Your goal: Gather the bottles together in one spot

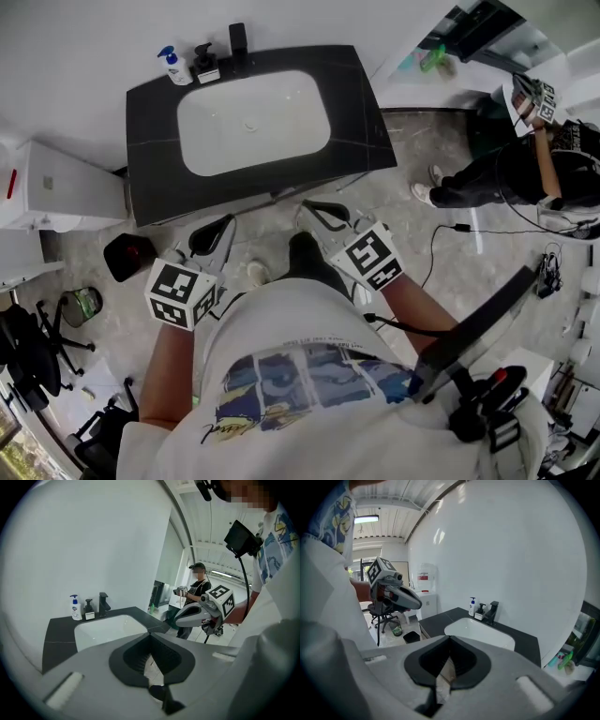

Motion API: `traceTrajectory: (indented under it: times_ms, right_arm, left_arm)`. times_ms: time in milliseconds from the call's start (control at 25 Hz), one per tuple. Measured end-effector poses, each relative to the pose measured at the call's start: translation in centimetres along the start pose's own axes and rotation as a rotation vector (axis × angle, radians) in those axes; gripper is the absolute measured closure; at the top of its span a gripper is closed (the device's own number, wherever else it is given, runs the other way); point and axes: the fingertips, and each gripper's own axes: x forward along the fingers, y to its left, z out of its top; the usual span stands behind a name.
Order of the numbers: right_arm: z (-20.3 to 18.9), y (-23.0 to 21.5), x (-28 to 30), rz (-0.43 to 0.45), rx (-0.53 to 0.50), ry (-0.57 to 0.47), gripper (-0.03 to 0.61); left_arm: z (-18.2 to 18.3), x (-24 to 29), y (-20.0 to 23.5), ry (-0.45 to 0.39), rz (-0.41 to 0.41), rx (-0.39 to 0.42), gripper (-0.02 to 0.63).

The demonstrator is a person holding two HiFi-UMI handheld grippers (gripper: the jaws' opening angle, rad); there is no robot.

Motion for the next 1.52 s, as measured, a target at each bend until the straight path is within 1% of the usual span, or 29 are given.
traceTrajectory:
  times_ms: [160,440,640,880,1080,1320,1520]
  right_arm:
    - [-0.1,1.0,-0.8,-0.01,0.002,-0.004,0.575]
    - [0.3,1.9,-1.0,-0.036,-0.003,-0.013,0.575]
    - [0.6,2.4,-1.5,-0.051,-0.004,-0.018,0.575]
    - [1.4,3.4,-0.4,-0.041,-0.034,-0.008,0.575]
    - [2.6,4.6,1.5,-0.012,-0.06,-0.018,0.575]
    - [2.9,5.4,1.8,0.0,-0.059,-0.024,0.575]
    - [3.1,5.4,2.0,-0.012,-0.052,-0.027,0.575]
  left_arm:
    - [-0.7,-0.8,-0.7,0.011,-0.003,0.019,0.612]
    - [-1.7,-1.2,-1.1,0.012,-0.033,0.027,0.612]
    - [-1.6,-1.9,-1.3,0.008,-0.043,0.043,0.612]
    - [-1.7,-3.4,0.4,0.003,-0.027,0.037,0.612]
    - [-2.6,-4.6,1.7,0.004,-0.005,0.025,0.612]
    - [-3.5,-5.0,1.8,0.01,-0.001,0.018,0.612]
    - [-3.4,-5.0,2.0,0.012,-0.01,0.024,0.612]
